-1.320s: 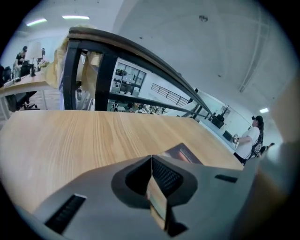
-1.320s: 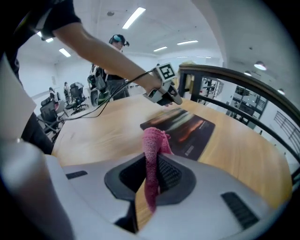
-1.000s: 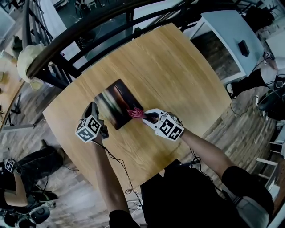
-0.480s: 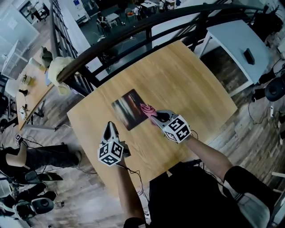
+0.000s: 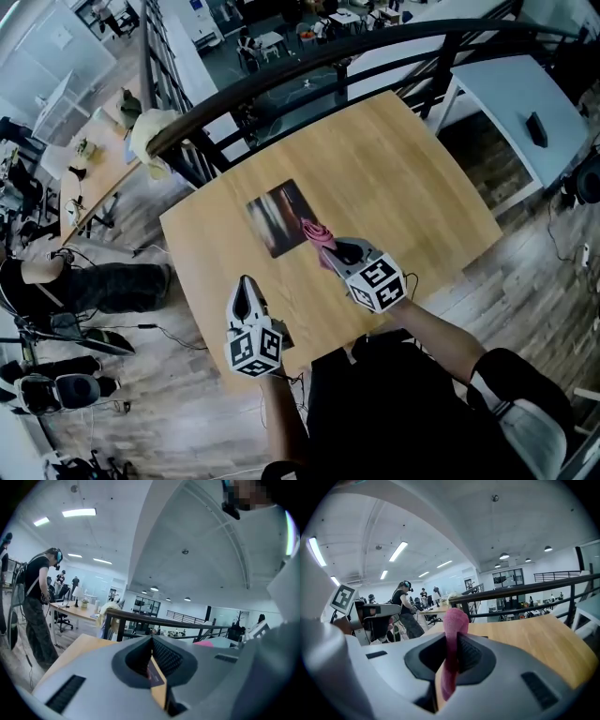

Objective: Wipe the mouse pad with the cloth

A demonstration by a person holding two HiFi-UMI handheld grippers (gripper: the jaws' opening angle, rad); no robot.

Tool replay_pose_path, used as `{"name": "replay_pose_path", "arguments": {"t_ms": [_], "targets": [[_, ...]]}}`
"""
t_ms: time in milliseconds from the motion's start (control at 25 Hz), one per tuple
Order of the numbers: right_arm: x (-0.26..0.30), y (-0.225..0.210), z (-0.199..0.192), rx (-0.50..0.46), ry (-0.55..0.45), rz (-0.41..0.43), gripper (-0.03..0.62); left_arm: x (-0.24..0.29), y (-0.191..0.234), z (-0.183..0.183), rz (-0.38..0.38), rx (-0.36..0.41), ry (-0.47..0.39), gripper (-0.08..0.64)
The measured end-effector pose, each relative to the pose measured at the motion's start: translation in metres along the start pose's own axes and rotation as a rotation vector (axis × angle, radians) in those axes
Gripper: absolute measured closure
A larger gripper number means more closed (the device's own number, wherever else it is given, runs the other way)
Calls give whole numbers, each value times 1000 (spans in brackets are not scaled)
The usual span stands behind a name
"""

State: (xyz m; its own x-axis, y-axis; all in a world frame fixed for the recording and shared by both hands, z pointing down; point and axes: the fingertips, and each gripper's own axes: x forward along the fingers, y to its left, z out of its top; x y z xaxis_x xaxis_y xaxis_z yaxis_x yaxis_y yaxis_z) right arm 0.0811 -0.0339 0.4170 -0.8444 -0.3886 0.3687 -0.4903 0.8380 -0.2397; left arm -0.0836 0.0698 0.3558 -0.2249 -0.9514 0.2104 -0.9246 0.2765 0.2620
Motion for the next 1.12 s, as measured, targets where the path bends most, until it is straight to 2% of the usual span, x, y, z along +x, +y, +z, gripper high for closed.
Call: {"name": "replay_pose_path", "arguments": {"t_ms": [120, 320, 600, 800, 1120], "targets": [[-18, 14, 6, -5, -31, 12, 537, -28, -12, 7, 19, 37, -34, 537], [-43, 34, 20, -5, -85, 14, 537, -61, -19, 12, 46, 52, -79, 537], [-56, 66, 28, -5, -129, 3, 535, -80, -27, 8, -1, 80, -67, 537], [-61, 90, 20, -13, -129, -4, 535, -95, -29, 16, -14, 97, -105, 537], [-73, 99, 4, -12, -139, -50, 535, -104, -24, 3, -31, 71, -125, 537]]}}
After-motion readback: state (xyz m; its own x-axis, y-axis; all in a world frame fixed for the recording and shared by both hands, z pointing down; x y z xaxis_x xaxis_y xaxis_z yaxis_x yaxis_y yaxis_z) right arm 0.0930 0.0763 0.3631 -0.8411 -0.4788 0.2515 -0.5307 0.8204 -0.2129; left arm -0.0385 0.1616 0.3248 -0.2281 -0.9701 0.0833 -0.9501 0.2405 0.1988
